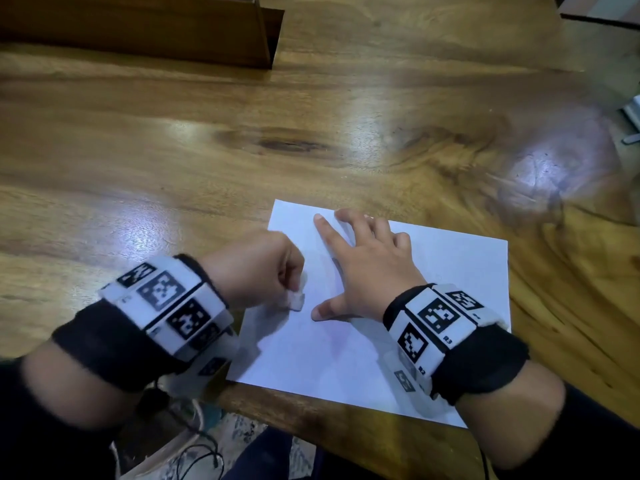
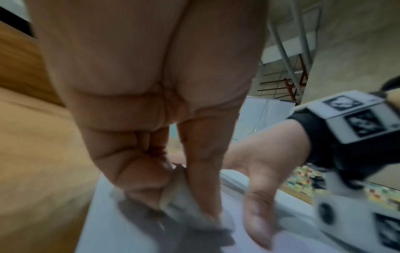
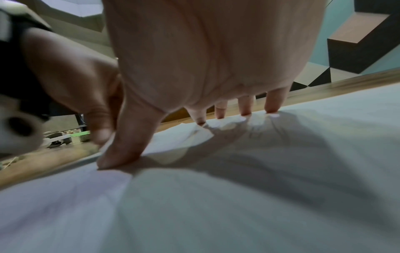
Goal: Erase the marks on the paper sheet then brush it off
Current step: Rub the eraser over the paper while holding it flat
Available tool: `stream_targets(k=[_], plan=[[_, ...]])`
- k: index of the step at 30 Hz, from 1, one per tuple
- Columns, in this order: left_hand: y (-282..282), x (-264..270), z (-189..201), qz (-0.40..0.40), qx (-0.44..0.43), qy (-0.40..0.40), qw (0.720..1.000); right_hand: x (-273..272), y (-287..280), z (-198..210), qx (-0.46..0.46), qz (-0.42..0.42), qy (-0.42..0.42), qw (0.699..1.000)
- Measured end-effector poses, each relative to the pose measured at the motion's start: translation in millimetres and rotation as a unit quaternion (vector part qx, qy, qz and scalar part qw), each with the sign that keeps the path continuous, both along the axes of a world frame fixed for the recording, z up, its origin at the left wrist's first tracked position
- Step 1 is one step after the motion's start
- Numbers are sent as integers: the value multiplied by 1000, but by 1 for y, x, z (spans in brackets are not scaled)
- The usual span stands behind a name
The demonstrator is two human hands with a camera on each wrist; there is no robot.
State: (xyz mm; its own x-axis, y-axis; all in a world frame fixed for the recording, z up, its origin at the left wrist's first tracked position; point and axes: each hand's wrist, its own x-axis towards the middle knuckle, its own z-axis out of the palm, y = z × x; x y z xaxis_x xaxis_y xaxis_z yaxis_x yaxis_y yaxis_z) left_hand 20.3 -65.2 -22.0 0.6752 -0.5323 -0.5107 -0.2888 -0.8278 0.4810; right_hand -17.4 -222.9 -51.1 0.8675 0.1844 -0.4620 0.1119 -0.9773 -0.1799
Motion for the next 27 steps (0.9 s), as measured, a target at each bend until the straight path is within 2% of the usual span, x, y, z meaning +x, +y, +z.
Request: stream_targets(k=[4, 6, 8, 10, 12, 13, 16, 18, 20, 22, 24, 25, 27], plan=[[-17, 28, -1, 99, -41, -126, 986, -1, 0, 1, -3, 0, -3, 1000], [-16, 22, -4, 111, -51, -158, 980, -1, 0, 1, -1, 1, -3, 1000], [-6, 5, -4, 51, -40, -121, 991, -1, 0, 0, 2, -2, -2, 1000], [2, -7, -2, -31, 5, -18, 999, -1, 0, 0, 1, 0, -3, 1000], [2, -3, 0, -40, 29, 36, 998, -1, 0, 0, 1, -2, -4, 1000], [-1, 4, 1, -18, 21, 18, 999, 0, 0, 0, 1, -3, -5, 1000], [-15, 25, 0, 83, -25, -116, 989, -1, 1, 0, -2, -1, -6, 1000], [-17, 22, -3, 111, -41, -162, 980, -1, 0, 0, -4, 0, -7, 1000], [-8, 6, -7, 66, -41, -145, 986, -1, 0, 0, -1, -1, -5, 1000], [1, -9, -4, -19, -8, -62, 998, 0, 0, -1, 0, 0, -4, 1000], [2, -7, 0, -49, 27, 0, 998, 0, 1, -1, 0, 1, -4, 1000], [-1, -1, 2, -40, 29, -7, 999, 0, 1, -1, 1, 0, -5, 1000], [-12, 16, 3, 14, 2, -71, 997, 0, 0, 0, 3, -1, -7, 1000]])
